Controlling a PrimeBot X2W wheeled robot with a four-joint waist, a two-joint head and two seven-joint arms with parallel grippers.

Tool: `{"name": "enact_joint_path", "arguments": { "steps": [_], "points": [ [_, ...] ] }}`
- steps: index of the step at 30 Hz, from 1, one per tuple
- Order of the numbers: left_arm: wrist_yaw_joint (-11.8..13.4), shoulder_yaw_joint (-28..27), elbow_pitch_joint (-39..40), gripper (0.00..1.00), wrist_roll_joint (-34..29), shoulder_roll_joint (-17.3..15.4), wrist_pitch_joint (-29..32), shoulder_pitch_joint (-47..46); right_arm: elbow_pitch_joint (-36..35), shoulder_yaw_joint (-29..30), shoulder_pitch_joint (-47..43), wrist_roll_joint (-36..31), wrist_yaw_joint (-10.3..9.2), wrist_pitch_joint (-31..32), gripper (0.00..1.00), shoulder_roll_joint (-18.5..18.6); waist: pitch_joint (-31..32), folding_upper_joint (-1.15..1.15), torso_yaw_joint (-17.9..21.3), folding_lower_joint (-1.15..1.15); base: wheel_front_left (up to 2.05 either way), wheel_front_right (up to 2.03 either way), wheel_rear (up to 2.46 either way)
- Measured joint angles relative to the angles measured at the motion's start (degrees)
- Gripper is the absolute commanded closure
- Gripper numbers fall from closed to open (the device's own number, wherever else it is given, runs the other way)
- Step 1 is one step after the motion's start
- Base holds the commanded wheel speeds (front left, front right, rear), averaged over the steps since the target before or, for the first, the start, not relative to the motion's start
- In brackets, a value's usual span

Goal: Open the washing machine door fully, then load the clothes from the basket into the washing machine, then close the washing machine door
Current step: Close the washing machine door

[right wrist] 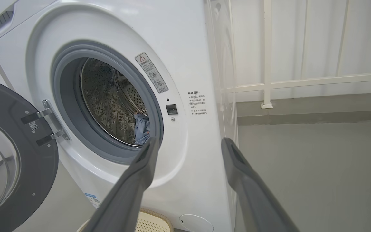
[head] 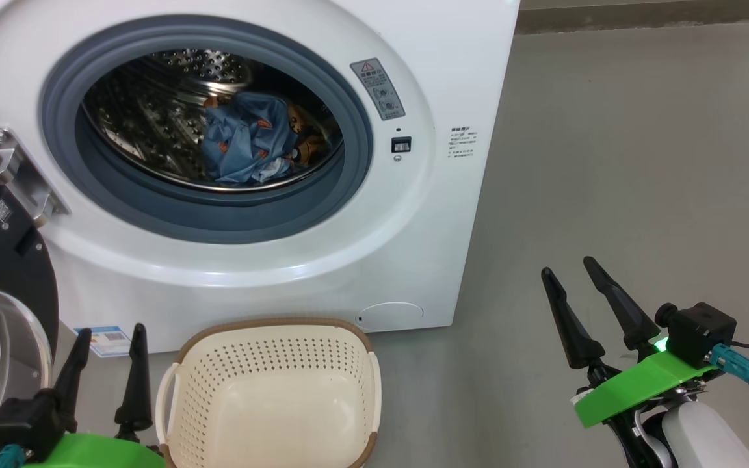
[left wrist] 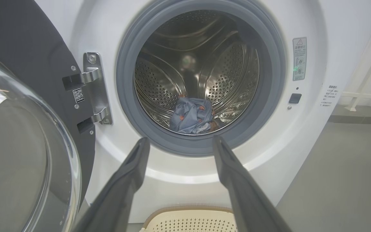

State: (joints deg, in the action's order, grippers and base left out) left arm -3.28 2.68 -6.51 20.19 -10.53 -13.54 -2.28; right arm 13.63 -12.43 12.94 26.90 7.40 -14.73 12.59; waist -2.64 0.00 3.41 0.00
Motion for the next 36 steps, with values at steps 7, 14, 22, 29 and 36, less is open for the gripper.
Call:
{"name": "enact_joint_path", "arguments": {
  "steps": [7, 14, 22, 29, 36],
  "points": [
    [0.09, 0.00, 0.00, 0.00, 0.31, -0.41, 0.00, -0.01, 0.01, 0.03, 0.00, 0.00, 0.00, 0.00, 0.00, -0.02, -0.11, 0.00, 0.11, 0.00, -0.17, 0.15, 0.03],
    [0.45, 0.09, 0.02, 0.00, 0.42, -0.66, 0.00, -0.02, 0.01, 0.18, 0.01, 0.00, 0.00, 0.00, 0.00, -0.08, -0.45, 0.00, 0.09, 0.00, -1.09, 0.96, 0.13],
    [0.53, 0.36, 0.03, 0.00, 0.80, -1.05, -0.02, -0.02, 0.00, 0.32, 0.01, 0.00, 0.00, 0.00, 0.00, -0.30, -0.52, 0.00, 0.03, 0.00, -1.62, 1.55, 0.06],
    [0.58, 0.55, 0.03, 0.00, 0.81, -1.29, -0.01, -0.02, -0.01, 0.41, 0.00, -0.01, 0.00, 0.00, 0.00, -0.34, -0.43, 0.00, 0.12, 0.00, -0.70, 0.70, 0.00],
    [0.77, 0.85, 0.04, 0.00, 1.02, -1.44, -0.01, -0.02, -0.02, 0.53, 0.00, -0.01, 0.00, 0.00, 0.00, -0.46, -0.69, 0.00, 0.20, 0.00, -0.02, 0.02, 0.00]
  ]
}}
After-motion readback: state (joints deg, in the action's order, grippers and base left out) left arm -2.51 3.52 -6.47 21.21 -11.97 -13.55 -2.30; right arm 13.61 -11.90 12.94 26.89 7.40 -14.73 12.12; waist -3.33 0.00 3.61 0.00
